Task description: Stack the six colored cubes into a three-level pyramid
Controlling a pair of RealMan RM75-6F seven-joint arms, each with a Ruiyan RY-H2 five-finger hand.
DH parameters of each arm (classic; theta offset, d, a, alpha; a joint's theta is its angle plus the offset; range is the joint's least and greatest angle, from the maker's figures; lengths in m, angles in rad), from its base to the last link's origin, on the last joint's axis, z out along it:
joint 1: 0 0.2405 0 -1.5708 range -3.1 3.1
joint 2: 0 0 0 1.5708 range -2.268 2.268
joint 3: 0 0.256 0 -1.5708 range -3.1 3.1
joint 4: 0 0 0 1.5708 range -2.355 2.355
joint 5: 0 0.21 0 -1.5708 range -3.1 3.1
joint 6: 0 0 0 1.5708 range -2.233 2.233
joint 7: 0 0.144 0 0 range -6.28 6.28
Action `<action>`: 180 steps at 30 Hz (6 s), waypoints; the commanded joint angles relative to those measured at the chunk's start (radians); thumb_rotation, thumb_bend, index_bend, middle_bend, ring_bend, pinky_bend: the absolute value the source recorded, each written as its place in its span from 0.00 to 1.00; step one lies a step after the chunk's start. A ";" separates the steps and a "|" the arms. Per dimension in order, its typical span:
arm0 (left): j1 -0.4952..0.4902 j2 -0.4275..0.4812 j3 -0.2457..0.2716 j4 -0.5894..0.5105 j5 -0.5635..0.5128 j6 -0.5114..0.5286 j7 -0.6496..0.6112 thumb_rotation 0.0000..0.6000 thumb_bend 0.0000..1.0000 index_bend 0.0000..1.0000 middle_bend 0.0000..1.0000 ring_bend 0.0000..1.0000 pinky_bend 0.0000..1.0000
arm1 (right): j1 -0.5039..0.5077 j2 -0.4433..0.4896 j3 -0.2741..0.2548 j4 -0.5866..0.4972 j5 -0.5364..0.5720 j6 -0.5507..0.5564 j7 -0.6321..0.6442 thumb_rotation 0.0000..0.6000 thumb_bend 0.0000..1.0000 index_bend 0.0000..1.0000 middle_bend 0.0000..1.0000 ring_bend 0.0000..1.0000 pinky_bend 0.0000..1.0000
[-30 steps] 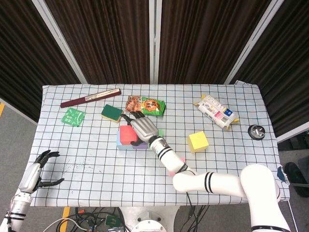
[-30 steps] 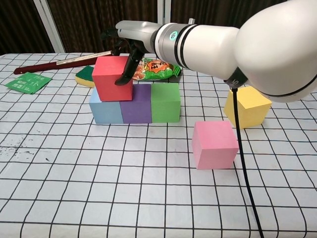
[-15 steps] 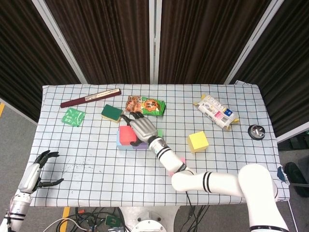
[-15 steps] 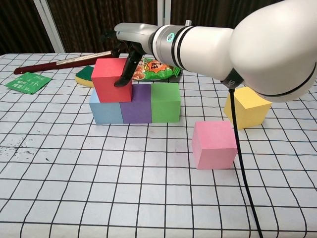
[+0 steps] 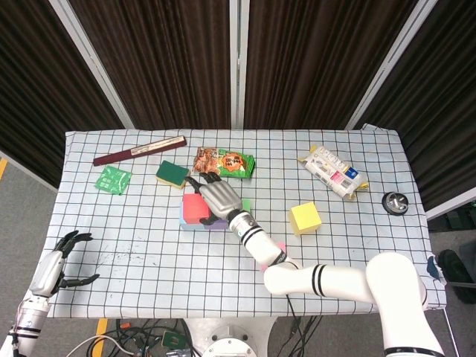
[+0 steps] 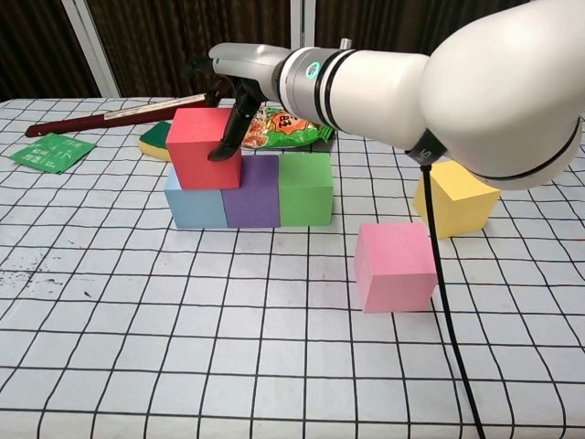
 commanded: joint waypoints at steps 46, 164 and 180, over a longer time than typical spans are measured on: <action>-0.007 -0.005 0.007 0.017 0.008 -0.004 -0.035 1.00 0.00 0.19 0.22 0.06 0.09 | 0.003 -0.003 -0.005 0.033 -0.002 -0.044 0.030 1.00 0.14 0.00 0.22 0.00 0.00; -0.022 -0.040 -0.019 0.017 0.004 0.027 0.151 1.00 0.00 0.19 0.22 0.06 0.09 | -0.284 0.076 -0.091 0.082 -0.336 -0.089 0.312 1.00 0.14 0.00 0.36 0.00 0.00; -0.022 -0.040 -0.016 0.024 0.003 0.021 0.140 1.00 0.00 0.19 0.22 0.06 0.09 | -0.282 0.067 -0.089 0.094 -0.342 -0.092 0.310 1.00 0.14 0.00 0.35 0.00 0.00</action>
